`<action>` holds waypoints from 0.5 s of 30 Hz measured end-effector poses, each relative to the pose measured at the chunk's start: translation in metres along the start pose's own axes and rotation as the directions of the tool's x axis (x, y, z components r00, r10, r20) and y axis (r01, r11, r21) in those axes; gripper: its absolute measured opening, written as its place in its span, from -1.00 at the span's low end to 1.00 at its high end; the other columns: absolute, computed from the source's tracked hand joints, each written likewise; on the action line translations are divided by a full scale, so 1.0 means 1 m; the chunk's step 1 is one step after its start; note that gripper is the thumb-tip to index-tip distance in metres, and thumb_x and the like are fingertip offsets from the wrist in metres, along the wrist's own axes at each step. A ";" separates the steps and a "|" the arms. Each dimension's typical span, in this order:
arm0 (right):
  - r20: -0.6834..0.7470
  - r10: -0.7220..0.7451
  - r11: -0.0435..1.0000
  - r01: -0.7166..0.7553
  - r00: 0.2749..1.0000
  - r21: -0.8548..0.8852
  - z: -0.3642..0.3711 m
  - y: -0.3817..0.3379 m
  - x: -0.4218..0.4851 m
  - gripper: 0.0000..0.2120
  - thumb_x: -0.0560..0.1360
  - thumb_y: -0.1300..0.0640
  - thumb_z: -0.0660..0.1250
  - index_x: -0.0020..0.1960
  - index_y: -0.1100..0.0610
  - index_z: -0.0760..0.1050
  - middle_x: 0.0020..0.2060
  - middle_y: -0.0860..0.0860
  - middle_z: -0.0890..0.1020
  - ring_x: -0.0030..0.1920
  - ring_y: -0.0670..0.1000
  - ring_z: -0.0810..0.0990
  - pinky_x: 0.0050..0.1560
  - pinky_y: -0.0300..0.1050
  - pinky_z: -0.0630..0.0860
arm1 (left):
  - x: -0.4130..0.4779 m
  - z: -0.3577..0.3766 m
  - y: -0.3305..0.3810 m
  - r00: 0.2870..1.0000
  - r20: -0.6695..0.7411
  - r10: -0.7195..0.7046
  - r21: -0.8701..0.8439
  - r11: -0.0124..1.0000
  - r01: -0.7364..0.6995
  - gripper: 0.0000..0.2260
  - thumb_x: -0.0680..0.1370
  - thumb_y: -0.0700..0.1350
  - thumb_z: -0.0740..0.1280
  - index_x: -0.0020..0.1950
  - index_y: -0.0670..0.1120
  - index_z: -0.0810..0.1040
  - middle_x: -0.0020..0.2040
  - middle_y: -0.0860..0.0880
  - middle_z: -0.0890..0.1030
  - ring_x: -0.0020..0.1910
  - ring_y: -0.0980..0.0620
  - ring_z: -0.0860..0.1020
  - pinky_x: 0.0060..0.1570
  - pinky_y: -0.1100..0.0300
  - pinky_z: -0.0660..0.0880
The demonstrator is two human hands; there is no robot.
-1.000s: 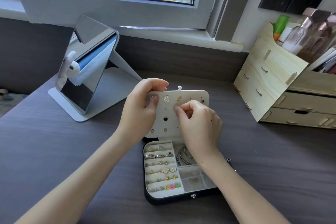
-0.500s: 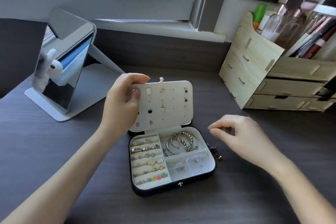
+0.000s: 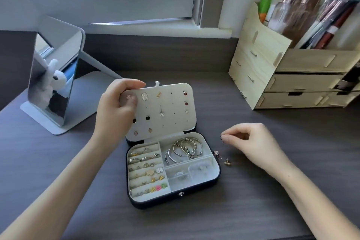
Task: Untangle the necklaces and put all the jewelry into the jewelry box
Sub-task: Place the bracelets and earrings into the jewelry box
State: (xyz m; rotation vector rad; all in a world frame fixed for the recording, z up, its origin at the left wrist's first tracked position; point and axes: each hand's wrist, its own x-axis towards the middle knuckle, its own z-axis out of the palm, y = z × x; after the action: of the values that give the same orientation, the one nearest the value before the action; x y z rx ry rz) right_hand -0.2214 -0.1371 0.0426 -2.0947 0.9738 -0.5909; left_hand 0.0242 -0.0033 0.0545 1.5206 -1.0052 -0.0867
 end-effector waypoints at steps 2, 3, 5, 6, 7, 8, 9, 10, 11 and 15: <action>0.011 0.085 0.955 -0.085 0.996 0.285 -0.002 -0.007 0.003 -0.96 0.37 0.22 0.48 -0.26 0.12 0.66 -0.34 -0.02 0.69 -0.33 -0.14 0.59 -0.27 -0.40 0.44 | 0.001 0.000 0.001 1.000 0.025 0.004 0.010 1.000 -0.005 -0.71 0.47 -0.28 0.28 -0.09 0.14 0.56 0.00 0.05 0.57 0.02 0.03 0.52 -0.04 0.04 0.49; 0.041 0.126 0.901 -0.132 0.991 0.413 -0.001 -0.012 0.005 -0.97 0.32 0.18 0.49 -0.29 0.12 0.66 -0.35 0.02 0.69 -0.37 -0.12 0.55 -0.29 -0.36 0.43 | 0.002 0.000 0.003 0.999 0.043 0.002 0.012 1.000 -0.002 -0.77 0.45 -0.21 0.31 -0.11 0.14 0.57 -0.01 0.08 0.56 0.01 0.06 0.51 -0.01 0.00 0.49; 0.127 0.170 0.772 -0.212 0.977 0.599 0.003 -0.023 0.010 -0.87 0.21 0.08 0.47 -0.35 0.15 0.65 -0.38 0.05 0.66 -0.41 -0.10 0.46 -0.32 -0.29 0.37 | 0.003 0.001 0.007 0.996 0.090 0.006 0.014 1.000 -0.007 -0.82 0.44 -0.16 0.40 -0.15 0.15 0.60 -0.02 0.14 0.53 0.00 0.15 0.49 -0.01 0.04 0.50; 0.172 0.169 0.720 -0.241 0.970 0.651 0.007 -0.029 0.014 -0.83 0.18 0.05 0.46 -0.36 0.16 0.65 -0.40 0.05 0.65 -0.43 -0.09 0.43 -0.33 -0.27 0.35 | 0.003 0.002 0.009 0.993 0.113 0.015 0.019 1.000 -0.017 -0.82 0.43 -0.16 0.44 -0.17 0.16 0.61 -0.02 0.16 0.52 -0.01 0.20 0.48 -0.05 0.11 0.50; 0.207 0.159 0.685 -0.259 0.965 0.681 0.012 -0.037 0.016 -0.81 0.16 0.04 0.45 -0.35 0.18 0.65 -0.41 0.05 0.64 -0.44 -0.10 0.41 -0.35 -0.29 0.35 | 0.002 0.004 0.012 0.991 0.132 0.022 0.019 1.000 -0.025 -0.83 0.41 -0.13 0.47 -0.18 0.17 0.61 -0.02 0.18 0.50 -0.02 0.24 0.46 -0.11 0.19 0.49; 0.228 0.141 0.668 -0.262 0.963 0.696 0.018 -0.045 0.018 -0.78 0.17 0.03 0.45 -0.33 0.19 0.65 -0.41 0.04 0.63 -0.44 -0.10 0.41 -0.37 -0.31 0.37 | 0.001 0.005 0.014 0.989 0.142 0.029 0.017 0.999 -0.031 -0.88 0.38 -0.06 0.47 -0.18 0.17 0.62 -0.02 0.19 0.50 -0.01 0.25 0.45 -0.14 0.25 0.49; 0.230 0.121 0.668 -0.251 0.966 0.701 0.024 -0.053 0.020 -0.76 0.17 0.02 0.45 -0.29 0.20 0.64 -0.41 0.04 0.63 -0.44 -0.11 0.42 -0.38 -0.32 0.39 | 0.000 0.006 0.016 0.988 0.147 0.035 0.026 0.999 -0.039 -0.91 0.36 0.03 0.46 -0.17 0.16 0.63 -0.01 0.20 0.49 0.03 0.23 0.45 -0.13 0.23 0.50; 0.209 0.103 0.685 -0.222 0.972 0.694 0.030 -0.061 0.023 -0.73 0.18 0.01 0.45 -0.27 0.21 0.63 -0.41 0.03 0.63 -0.44 -0.13 0.44 -0.38 -0.33 0.41 | -0.001 0.006 0.016 0.989 0.141 0.053 0.059 0.996 -0.062 -0.88 0.35 0.11 0.43 -0.15 0.15 0.64 0.00 0.21 0.49 0.08 0.20 0.44 -0.06 0.15 0.50; 0.174 0.084 0.710 -0.182 0.981 0.680 0.036 -0.070 0.025 -0.72 0.21 0.00 0.45 -0.25 0.22 0.63 -0.41 0.02 0.64 -0.44 -0.14 0.45 -0.37 -0.33 0.42 | -0.003 0.007 0.016 0.987 0.138 0.080 0.101 0.990 -0.094 -0.84 0.35 0.16 0.40 -0.15 0.14 0.64 0.01 0.21 0.50 0.11 0.18 0.43 0.03 0.08 0.48; 0.038 0.006 0.776 -0.029 0.999 0.629 0.061 -0.095 0.032 -0.82 0.40 0.13 0.45 -0.23 0.26 0.64 -0.43 0.00 0.63 -0.46 -0.19 0.45 -0.41 -0.37 0.37 | -0.006 0.007 0.015 0.971 0.127 0.202 0.177 0.959 -0.222 -0.81 0.41 0.17 0.37 -0.13 0.10 0.65 0.02 0.16 0.51 0.13 0.08 0.45 0.11 0.20 0.39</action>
State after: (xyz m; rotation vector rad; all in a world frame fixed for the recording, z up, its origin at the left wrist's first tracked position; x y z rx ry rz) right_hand -0.1189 -0.0942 0.0820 -1.4798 0.6458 -0.7483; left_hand 0.0080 -0.0033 0.0627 1.5827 -1.2881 0.0823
